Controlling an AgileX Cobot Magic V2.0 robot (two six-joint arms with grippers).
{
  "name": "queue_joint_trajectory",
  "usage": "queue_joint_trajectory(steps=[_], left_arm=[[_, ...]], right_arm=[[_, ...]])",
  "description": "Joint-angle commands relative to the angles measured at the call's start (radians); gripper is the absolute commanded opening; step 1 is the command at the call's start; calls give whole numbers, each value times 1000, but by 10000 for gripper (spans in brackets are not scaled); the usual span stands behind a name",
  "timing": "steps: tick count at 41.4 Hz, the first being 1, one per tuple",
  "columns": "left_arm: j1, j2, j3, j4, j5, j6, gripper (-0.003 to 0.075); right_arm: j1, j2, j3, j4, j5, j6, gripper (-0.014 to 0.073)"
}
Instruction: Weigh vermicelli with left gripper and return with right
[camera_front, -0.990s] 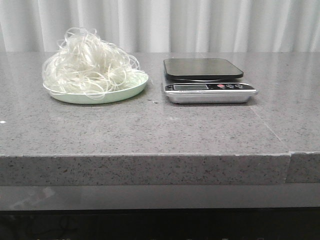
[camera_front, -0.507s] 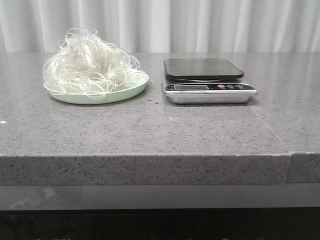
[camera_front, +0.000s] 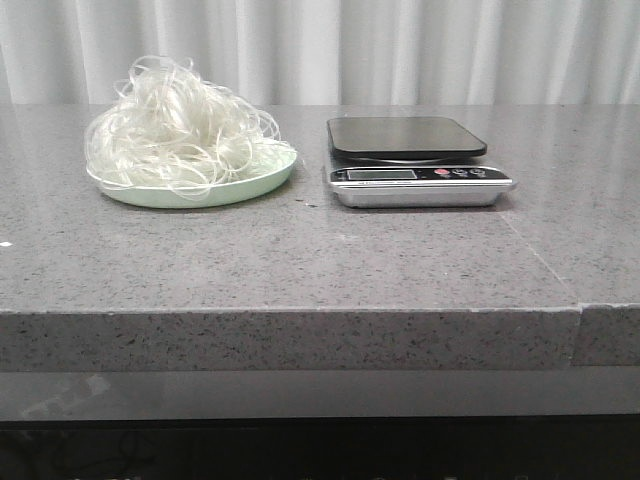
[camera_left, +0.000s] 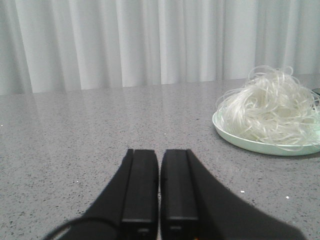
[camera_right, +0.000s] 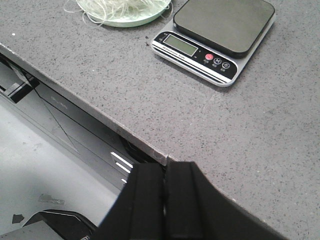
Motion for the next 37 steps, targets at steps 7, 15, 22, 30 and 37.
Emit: queue_joint_trajectory(steps=[7, 15, 22, 30, 37], left_arm=[[40, -21, 8, -11, -85, 2, 146], [31, -21, 8, -21, -85, 2, 146], [31, -21, 8, -24, -83, 2, 146], [31, -21, 8, -24, -82, 2, 146], [31, -21, 8, -24, -82, 2, 146]], right_arm=[[-5, 2, -23, -8, -58, -1, 159], [-5, 2, -23, -8, -58, -1, 159], [-5, 2, -23, -8, -58, -1, 159], [-5, 2, -23, -8, -58, -1, 159], [-5, 2, -23, -8, -58, -1, 159]])
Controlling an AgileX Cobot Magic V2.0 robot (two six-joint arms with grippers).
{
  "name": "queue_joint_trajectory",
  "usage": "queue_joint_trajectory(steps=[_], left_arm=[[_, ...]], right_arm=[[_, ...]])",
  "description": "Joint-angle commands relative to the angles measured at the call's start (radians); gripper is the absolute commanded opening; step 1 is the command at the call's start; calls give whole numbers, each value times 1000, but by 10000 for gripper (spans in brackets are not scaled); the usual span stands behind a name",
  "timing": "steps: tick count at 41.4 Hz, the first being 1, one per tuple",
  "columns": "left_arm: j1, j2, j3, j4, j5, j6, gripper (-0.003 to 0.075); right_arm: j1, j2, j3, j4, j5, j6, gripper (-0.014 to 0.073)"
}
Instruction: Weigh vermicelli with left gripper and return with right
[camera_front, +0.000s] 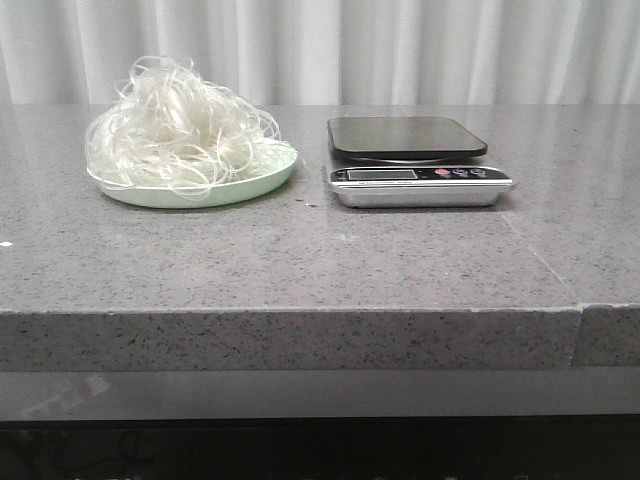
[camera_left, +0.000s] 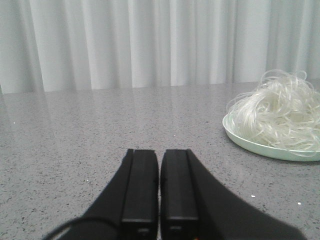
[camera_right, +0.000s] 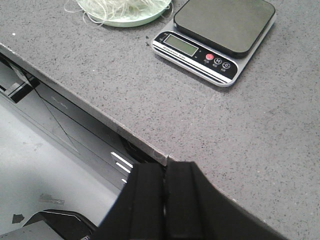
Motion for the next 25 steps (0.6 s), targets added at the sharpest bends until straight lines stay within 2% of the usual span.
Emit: queue_joint_trajectory(steps=[1, 17, 20, 25], left_arm=[[-6, -21, 8, -13, -78, 2, 146], [-6, -21, 8, -13, -78, 2, 146], [-6, -19, 8, -13, -78, 2, 146], [-6, -19, 8, -13, -78, 2, 146]], right_arm=[[-5, 2, -23, -8, -58, -7, 159], [-14, -12, -6, -11, -66, -7, 159], [-65, -45, 29, -13, -96, -8, 159], [-213, -148, 143, -23, -238, -8, 159]])
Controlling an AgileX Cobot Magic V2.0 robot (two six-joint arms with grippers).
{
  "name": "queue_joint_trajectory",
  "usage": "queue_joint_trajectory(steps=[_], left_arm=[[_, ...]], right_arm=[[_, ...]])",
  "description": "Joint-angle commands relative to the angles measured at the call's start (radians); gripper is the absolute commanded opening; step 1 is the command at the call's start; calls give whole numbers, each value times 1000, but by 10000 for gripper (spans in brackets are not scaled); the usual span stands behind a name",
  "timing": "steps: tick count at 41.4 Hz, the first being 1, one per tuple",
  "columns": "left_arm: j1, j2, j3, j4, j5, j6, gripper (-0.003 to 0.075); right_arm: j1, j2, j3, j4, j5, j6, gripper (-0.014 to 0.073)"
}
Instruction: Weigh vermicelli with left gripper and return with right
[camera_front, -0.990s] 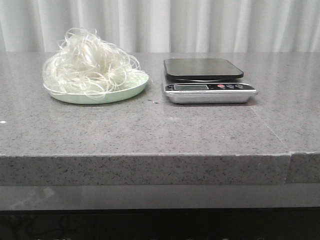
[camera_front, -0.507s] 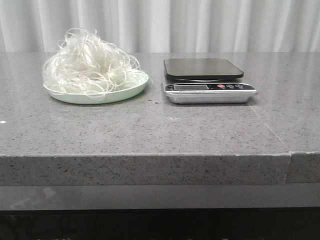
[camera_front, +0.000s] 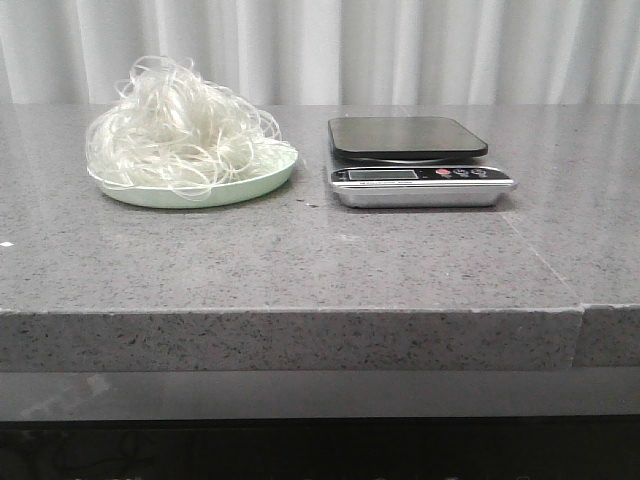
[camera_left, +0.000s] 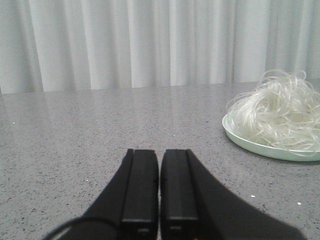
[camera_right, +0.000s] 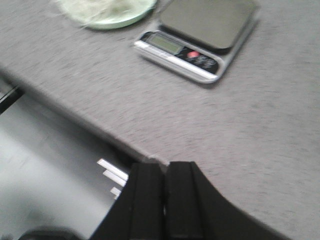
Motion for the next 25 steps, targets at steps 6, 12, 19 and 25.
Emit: queue_joint_trajectory(steps=[6, 12, 19, 25], left_arm=[[-6, -19, 8, -13, -78, 2, 146], [-6, -19, 8, -13, -78, 2, 146], [-6, -19, 8, -13, -78, 2, 146], [-6, -19, 8, -13, -78, 2, 146]], right_arm=[[-256, -196, 233, -14, -391, -8, 159], [-400, -336, 418, -8, -584, -8, 159], [-477, -467, 621, -8, -786, -8, 159], [-485, -526, 755, -8, -922, -8, 159]])
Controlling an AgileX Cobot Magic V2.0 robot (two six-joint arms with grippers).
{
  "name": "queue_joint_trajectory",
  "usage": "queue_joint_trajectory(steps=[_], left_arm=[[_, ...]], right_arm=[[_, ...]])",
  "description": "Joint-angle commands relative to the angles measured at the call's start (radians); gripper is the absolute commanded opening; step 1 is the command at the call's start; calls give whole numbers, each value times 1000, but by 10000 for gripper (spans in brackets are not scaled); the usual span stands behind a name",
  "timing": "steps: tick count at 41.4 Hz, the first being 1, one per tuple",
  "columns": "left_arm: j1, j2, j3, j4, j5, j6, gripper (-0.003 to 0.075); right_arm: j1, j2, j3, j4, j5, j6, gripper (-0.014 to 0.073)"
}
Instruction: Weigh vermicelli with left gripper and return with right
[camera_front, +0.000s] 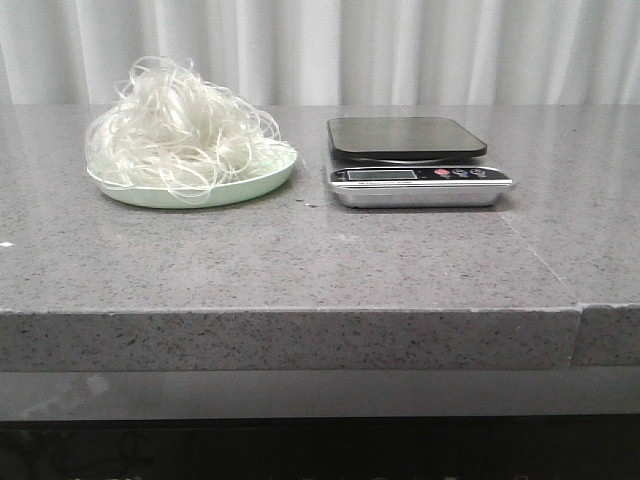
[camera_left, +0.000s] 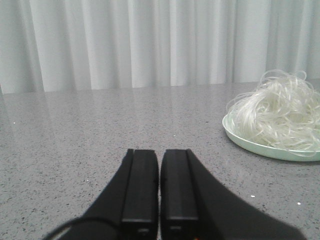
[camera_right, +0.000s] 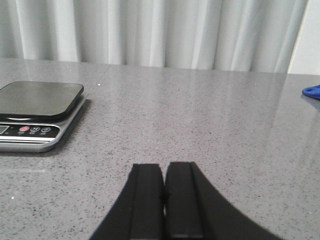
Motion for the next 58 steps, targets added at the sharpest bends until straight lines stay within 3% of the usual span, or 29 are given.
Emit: queue_joint_trajectory(steps=[1, 4, 34, 58], left_arm=[[-6, -19, 8, -13, -78, 2, 146], [-6, -19, 8, -13, -78, 2, 146], [-6, -19, 8, -13, -78, 2, 146], [-6, -19, 8, -13, -78, 2, 146]], right_arm=[[-8, -20, 46, -4, -191, -2, 159], [-8, -20, 94, -4, -241, -2, 159], [18, -20, 94, -3, -218, 0, 159], [79, -20, 95, 10, -278, 7, 159]])
